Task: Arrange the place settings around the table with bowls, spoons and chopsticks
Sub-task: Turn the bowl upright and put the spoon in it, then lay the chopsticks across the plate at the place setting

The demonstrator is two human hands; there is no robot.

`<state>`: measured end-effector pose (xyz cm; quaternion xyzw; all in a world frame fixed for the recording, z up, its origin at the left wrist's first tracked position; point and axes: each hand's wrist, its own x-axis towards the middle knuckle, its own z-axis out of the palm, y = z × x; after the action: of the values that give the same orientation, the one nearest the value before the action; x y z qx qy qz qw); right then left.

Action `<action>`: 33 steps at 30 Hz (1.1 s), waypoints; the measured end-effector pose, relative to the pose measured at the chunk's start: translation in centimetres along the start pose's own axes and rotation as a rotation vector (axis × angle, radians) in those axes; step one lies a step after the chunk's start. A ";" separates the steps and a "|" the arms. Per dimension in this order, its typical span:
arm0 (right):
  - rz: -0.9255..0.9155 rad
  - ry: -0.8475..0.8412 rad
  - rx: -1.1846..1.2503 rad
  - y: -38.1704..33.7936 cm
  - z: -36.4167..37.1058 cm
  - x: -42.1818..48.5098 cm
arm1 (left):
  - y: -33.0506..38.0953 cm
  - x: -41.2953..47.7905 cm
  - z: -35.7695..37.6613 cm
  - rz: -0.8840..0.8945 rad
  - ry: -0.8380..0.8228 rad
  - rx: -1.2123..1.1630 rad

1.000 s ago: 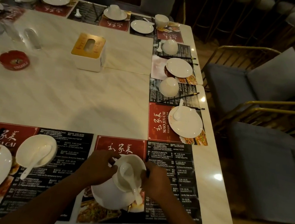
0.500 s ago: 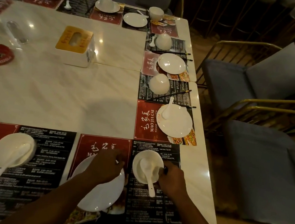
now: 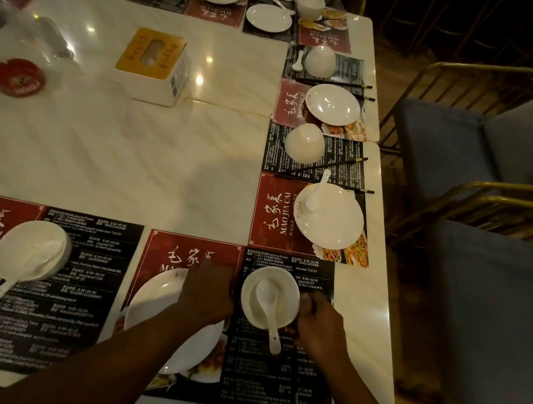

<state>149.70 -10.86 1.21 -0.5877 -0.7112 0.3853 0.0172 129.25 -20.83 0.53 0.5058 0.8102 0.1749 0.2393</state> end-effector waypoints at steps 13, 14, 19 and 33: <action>-0.007 -0.119 -0.292 2.0 1.4 -2.3 | -0.6 1.8 0.1 -0.186 -0.121 -0.146; -0.004 -0.114 -0.289 2.0 1.4 -2.3 | -0.6 1.9 -0.2 -0.209 -0.105 -0.200; 0.069 -0.021 -0.177 2.3 0.0 -1.7 | -0.6 1.5 -2.9 -0.334 0.097 -0.561; -0.175 0.005 0.070 -11.4 1.6 -4.6 | -8.8 -3.7 -6.3 -0.382 -0.032 -0.337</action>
<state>140.97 -15.80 8.55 -0.5235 -0.7459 0.4052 0.0731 120.66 -28.21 1.87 0.2992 0.8465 0.2510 0.3618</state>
